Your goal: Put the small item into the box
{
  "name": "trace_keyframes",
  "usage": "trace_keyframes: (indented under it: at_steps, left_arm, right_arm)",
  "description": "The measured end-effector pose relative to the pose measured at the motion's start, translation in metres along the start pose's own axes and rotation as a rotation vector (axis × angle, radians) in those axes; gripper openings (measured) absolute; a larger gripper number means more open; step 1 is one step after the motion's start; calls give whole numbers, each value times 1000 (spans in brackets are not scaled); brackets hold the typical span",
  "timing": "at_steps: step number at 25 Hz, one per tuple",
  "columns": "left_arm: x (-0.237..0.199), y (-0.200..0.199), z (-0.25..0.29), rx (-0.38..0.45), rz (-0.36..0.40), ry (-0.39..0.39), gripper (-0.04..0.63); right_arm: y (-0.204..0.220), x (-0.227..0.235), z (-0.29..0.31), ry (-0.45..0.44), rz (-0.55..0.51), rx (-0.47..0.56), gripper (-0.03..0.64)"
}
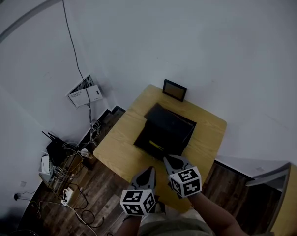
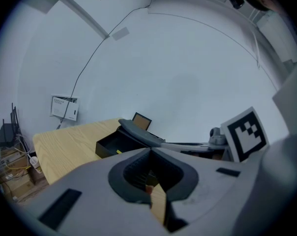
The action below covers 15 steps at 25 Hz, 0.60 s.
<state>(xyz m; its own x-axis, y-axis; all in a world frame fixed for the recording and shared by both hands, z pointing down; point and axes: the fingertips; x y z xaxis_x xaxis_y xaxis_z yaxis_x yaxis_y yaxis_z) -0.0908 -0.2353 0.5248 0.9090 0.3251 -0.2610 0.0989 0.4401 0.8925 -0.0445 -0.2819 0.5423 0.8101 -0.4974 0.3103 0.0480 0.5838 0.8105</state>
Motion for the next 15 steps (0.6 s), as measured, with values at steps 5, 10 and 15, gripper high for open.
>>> trace_keyframes:
  at_steps: [5,10,15]
  left_arm:
    - [8,-3,-17,18,19,11,3]
    - [17,-2,-31,28,36,23,3]
    - [26,-2,-45,35,59,39,3]
  right_arm:
    - [-3,-12,-33,-1,18,88,3]
    - [3,-19,-59,-7,43,130,3]
    - [4,-32,-86,-26,100,171,2]
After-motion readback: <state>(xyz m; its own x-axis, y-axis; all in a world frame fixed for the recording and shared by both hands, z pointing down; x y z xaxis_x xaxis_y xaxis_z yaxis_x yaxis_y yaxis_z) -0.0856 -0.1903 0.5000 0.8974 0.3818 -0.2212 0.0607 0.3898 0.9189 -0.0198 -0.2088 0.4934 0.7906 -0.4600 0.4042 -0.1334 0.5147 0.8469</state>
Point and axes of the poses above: the fingertips, and each gripper's own axes: z forward along the fingers, x to its right, y out of its underside, and after that the axes turned 10 degrees about z, right-handed
